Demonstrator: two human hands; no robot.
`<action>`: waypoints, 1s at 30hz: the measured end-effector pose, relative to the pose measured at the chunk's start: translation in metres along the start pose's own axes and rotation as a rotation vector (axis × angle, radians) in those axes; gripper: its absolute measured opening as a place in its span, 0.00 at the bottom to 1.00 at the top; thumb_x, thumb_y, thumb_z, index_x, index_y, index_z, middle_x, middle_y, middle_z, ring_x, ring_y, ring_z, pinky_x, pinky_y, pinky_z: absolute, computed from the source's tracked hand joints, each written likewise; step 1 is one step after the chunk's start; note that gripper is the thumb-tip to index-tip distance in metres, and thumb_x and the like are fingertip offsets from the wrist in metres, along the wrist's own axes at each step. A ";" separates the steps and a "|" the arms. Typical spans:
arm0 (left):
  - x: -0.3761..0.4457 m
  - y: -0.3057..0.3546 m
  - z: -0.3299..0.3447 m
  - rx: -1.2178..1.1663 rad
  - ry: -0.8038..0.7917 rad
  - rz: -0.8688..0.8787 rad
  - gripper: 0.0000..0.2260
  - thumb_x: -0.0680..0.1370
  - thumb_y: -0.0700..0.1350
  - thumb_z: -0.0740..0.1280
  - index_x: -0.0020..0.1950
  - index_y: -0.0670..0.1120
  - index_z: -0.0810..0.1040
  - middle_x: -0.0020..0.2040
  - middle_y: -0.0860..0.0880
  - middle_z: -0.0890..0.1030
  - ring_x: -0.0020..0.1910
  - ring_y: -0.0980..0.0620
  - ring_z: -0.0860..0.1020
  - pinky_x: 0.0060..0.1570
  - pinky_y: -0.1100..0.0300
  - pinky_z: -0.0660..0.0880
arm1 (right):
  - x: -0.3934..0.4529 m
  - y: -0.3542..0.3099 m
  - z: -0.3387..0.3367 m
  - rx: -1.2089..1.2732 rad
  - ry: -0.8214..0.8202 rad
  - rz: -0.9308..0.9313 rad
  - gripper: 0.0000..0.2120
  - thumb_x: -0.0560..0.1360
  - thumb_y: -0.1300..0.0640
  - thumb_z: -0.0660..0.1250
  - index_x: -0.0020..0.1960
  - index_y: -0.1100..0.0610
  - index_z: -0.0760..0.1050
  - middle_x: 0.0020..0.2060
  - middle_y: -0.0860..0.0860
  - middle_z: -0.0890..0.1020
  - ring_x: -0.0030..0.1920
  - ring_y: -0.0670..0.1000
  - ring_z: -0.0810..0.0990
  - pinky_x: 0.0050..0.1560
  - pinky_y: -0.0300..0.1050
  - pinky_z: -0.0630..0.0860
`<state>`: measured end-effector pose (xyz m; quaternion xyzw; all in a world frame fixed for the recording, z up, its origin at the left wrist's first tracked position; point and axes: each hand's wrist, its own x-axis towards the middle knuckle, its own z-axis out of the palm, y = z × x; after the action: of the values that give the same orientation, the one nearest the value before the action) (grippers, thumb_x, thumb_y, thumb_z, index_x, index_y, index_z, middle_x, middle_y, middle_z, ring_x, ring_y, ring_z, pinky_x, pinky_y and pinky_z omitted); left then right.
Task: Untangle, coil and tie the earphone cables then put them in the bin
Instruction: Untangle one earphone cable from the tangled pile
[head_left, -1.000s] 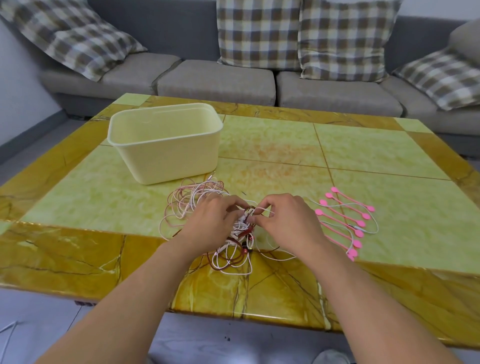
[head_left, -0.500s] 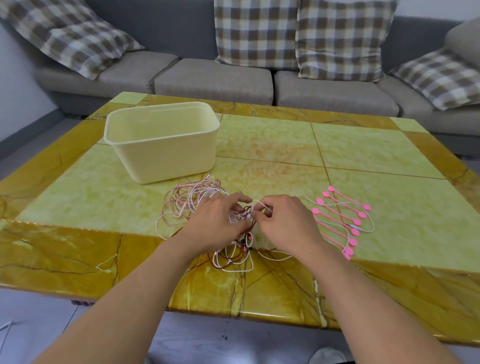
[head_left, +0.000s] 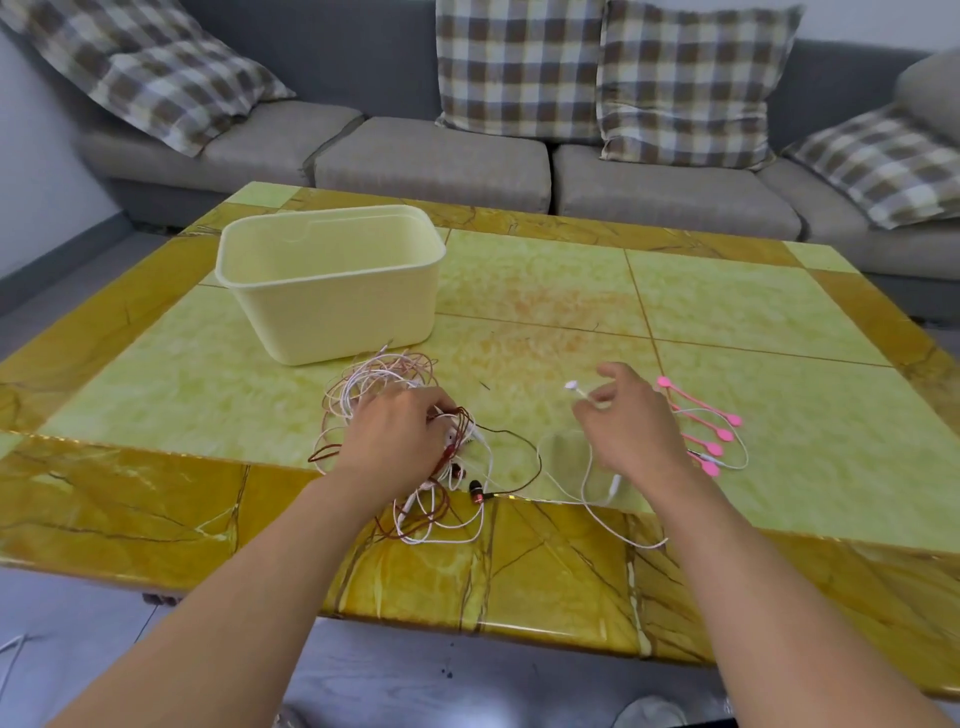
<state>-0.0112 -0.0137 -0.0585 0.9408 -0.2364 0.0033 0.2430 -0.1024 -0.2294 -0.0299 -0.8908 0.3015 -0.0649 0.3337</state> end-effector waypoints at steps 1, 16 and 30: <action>0.000 0.000 0.000 -0.013 -0.002 0.000 0.10 0.81 0.48 0.65 0.61 0.52 0.82 0.56 0.47 0.83 0.61 0.45 0.75 0.67 0.47 0.67 | 0.001 0.003 0.001 -0.057 0.005 -0.014 0.27 0.79 0.53 0.68 0.76 0.51 0.67 0.69 0.52 0.76 0.65 0.56 0.76 0.66 0.50 0.73; 0.003 0.001 -0.005 -0.326 -0.033 -0.091 0.10 0.79 0.42 0.66 0.57 0.54 0.81 0.46 0.57 0.83 0.41 0.55 0.76 0.41 0.59 0.69 | -0.032 -0.029 0.044 -0.203 -0.283 -0.416 0.05 0.79 0.51 0.69 0.45 0.47 0.82 0.44 0.43 0.84 0.39 0.47 0.80 0.41 0.45 0.75; -0.005 0.005 -0.019 -0.453 0.080 -0.020 0.10 0.74 0.40 0.69 0.51 0.54 0.83 0.47 0.59 0.84 0.50 0.64 0.79 0.53 0.66 0.75 | -0.020 -0.031 0.046 -0.128 -0.305 -0.382 0.06 0.80 0.52 0.67 0.46 0.47 0.80 0.45 0.43 0.84 0.43 0.48 0.81 0.45 0.45 0.77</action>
<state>-0.0160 -0.0062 -0.0399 0.8635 -0.2121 -0.0148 0.4574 -0.0886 -0.1741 -0.0442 -0.9505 0.0773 0.0276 0.2997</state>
